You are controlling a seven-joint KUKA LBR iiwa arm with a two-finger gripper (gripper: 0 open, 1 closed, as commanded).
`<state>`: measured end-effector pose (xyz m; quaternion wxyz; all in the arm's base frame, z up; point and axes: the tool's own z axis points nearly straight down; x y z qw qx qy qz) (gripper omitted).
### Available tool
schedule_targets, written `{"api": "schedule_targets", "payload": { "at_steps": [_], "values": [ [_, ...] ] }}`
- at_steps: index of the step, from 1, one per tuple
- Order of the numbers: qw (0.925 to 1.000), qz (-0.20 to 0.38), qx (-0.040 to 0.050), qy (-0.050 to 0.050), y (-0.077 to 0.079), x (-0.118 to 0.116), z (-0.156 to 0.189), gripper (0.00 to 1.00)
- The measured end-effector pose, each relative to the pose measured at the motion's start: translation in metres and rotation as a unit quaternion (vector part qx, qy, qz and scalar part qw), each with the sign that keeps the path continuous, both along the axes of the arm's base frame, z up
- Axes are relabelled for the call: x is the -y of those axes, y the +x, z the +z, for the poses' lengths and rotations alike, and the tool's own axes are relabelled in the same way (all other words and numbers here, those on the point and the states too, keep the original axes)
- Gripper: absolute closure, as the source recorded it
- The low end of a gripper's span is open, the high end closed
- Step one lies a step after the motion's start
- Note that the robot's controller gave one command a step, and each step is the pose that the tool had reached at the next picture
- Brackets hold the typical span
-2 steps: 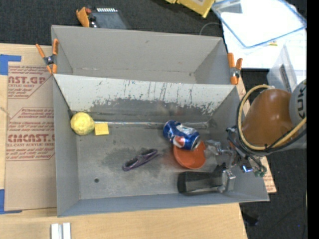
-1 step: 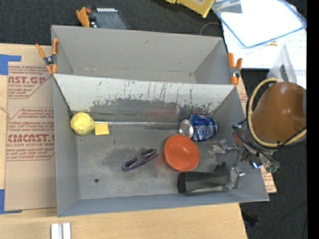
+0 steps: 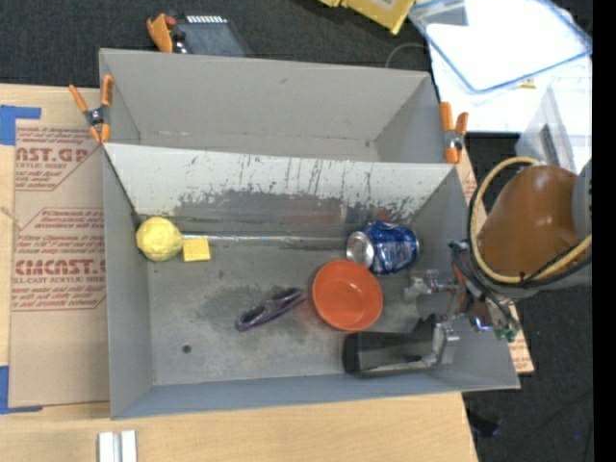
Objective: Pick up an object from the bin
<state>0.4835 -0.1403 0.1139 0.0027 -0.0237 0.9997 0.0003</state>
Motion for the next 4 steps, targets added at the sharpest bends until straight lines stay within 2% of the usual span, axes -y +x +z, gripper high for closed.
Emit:
{"api": "schedule_targets", "payload": {
  "at_steps": [1, 2, 3, 4],
  "values": [
    [0.9861, 0.166, 0.0002, -0.001, 0.005, 0.004, -0.027, 0.0],
    [0.9984, 0.056, -0.0017, 0.002, 0.004, 0.015, -0.043, 1.0],
    [0.9984, 0.056, -0.0017, 0.002, 0.004, 0.014, -0.043, 1.0],
    [0.9984, 0.056, -0.0064, 0.003, 0.001, 0.013, -0.007, 1.0]
  ]
}}
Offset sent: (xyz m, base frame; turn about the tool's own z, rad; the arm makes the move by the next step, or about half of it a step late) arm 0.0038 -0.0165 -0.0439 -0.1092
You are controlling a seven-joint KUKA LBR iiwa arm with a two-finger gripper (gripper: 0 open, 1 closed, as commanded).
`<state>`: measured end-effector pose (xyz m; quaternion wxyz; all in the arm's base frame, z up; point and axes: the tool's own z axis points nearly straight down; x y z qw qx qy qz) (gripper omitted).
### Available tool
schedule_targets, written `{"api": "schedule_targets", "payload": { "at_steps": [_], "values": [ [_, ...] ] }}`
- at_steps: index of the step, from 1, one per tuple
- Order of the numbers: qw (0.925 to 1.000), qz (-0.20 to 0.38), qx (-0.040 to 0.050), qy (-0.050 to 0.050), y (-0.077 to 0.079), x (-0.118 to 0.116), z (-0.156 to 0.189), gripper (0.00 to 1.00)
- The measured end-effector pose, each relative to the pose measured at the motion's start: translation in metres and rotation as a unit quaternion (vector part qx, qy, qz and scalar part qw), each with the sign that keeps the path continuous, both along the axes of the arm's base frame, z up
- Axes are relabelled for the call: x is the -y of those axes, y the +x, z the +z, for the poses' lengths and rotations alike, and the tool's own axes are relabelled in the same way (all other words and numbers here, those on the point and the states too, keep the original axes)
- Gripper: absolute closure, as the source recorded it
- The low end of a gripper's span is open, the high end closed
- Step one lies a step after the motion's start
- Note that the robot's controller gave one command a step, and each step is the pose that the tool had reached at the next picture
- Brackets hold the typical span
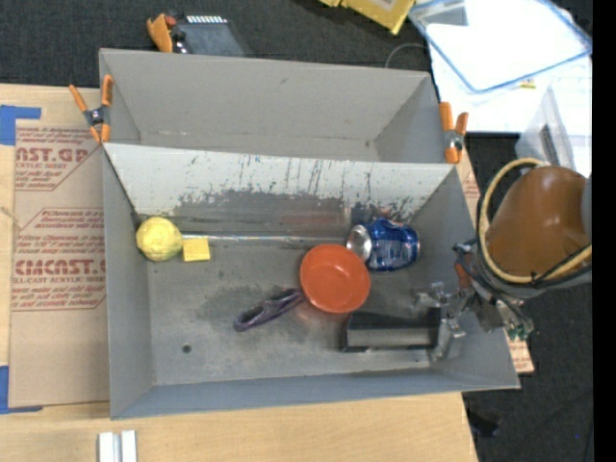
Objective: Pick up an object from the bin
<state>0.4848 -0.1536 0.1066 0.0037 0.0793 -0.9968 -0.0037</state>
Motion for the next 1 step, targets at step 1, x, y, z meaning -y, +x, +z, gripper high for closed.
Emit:
{"api": "schedule_targets", "payload": {
  "at_steps": [1],
  "values": [
    [1.0, 0.0, 0.0025, -0.001, 0.0016, 0.0009, 0.0506, 1.0]
  ]
}}
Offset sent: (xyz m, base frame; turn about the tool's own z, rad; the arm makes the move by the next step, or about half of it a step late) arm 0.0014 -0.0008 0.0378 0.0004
